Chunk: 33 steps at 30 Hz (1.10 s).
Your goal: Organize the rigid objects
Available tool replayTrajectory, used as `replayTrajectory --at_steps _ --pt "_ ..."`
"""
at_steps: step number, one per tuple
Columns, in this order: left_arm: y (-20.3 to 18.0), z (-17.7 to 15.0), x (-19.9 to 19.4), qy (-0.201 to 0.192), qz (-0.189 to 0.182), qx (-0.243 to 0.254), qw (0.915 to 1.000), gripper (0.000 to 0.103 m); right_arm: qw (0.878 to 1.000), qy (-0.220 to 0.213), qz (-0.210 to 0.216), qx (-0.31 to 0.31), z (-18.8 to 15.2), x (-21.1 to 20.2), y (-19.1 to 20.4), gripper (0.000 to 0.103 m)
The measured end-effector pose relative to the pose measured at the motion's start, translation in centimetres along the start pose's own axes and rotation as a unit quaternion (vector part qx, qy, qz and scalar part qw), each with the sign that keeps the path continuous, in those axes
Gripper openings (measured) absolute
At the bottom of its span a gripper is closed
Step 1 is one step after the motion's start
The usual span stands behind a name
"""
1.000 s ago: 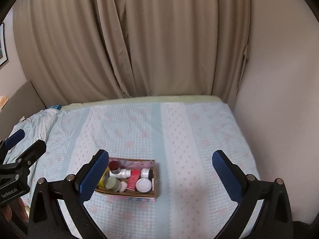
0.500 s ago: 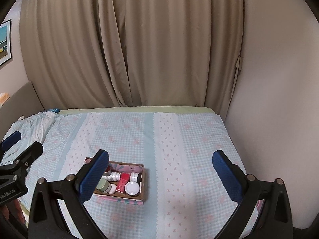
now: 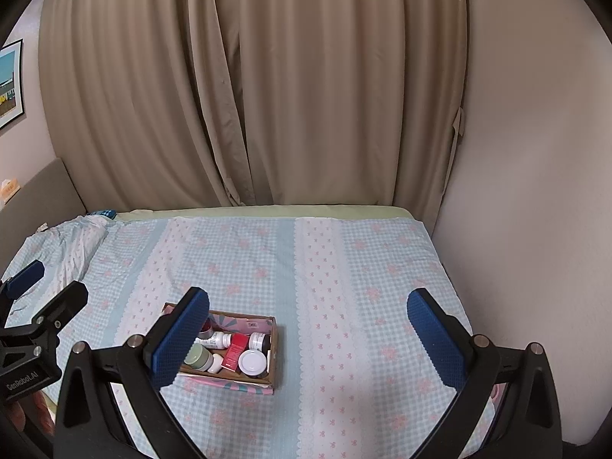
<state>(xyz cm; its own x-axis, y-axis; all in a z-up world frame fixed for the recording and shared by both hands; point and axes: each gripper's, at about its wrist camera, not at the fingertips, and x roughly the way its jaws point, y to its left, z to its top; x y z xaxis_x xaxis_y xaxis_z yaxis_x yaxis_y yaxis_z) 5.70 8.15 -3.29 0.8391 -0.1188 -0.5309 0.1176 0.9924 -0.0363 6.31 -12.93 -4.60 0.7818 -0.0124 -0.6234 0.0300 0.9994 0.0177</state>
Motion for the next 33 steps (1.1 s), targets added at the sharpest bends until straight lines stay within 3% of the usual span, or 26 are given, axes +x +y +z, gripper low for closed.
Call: replayTrajectory --at_steps 21,29,33 --pt "0.6 -0.6 0.1 -0.014 0.020 -0.001 0.9997 0.103 1.000 0.000 -0.002 0.004 0.1 -0.1 0.2 0.103" --pt "0.7 -1.2 0.6 -0.004 0.038 0.009 0.9992 0.103 1.000 0.000 -0.003 0.005 0.0 -0.1 0.3 0.103" --pt "0.8 -1.6 1.5 0.020 0.050 0.009 0.9985 0.103 1.000 0.001 -0.005 0.010 -0.2 0.0 0.3 0.103"
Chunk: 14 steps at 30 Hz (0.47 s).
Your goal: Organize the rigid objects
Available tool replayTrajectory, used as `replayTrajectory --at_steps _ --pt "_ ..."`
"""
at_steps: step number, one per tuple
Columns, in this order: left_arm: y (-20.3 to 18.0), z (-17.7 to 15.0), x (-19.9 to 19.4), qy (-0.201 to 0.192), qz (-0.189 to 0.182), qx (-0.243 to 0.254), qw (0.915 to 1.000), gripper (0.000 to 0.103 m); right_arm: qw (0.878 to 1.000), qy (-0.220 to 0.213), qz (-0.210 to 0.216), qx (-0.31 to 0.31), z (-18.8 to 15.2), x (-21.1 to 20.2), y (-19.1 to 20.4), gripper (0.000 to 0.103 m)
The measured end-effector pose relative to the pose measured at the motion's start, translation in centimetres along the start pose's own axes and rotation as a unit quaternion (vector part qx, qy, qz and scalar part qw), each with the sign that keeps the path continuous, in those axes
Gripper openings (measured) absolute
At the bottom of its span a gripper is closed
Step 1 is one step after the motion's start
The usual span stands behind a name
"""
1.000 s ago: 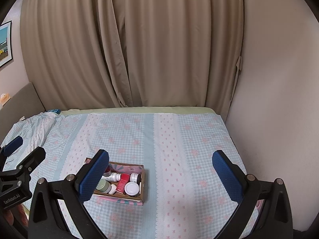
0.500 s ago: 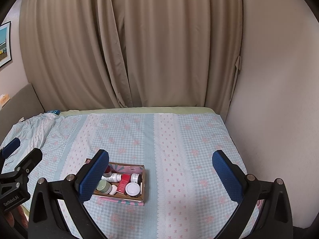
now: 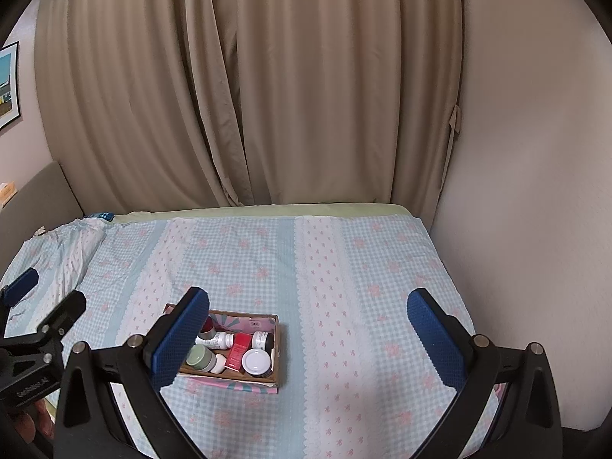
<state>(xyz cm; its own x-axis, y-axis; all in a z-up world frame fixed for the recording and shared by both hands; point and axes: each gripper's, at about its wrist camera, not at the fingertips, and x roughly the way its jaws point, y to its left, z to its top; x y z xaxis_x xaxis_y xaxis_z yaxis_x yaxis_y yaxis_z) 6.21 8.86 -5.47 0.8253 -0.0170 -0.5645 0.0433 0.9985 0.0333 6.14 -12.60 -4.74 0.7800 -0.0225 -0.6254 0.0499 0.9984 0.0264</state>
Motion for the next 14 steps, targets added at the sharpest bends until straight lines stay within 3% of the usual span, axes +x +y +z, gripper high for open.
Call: replayTrajectory --at_steps 6,14 --pt "0.9 -1.0 1.2 0.022 -0.024 -0.044 0.9985 0.103 1.000 0.007 -0.004 0.013 -0.6 0.1 -0.5 0.103" --pt "-0.8 -1.5 1.6 0.019 -0.004 -0.035 0.9992 0.103 0.999 0.027 -0.007 0.022 -1.1 1.5 -2.2 0.103"
